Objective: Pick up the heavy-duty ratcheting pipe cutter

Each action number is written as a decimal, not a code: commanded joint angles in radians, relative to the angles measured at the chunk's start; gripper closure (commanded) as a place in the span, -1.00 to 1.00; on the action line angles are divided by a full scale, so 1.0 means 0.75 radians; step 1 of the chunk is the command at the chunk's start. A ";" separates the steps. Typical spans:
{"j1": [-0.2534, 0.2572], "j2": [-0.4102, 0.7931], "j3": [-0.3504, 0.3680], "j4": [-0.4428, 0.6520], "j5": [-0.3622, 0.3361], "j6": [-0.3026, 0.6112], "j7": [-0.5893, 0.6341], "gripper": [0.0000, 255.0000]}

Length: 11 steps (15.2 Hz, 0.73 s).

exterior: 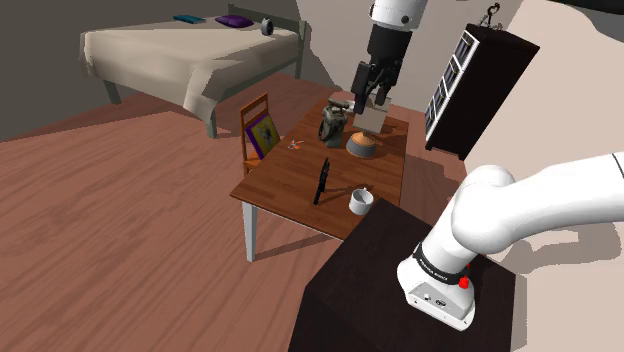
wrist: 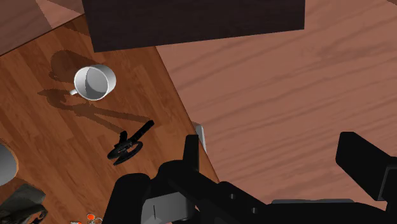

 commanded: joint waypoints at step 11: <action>-0.082 0.368 -0.107 -0.035 -0.049 0.301 -0.054 -1.00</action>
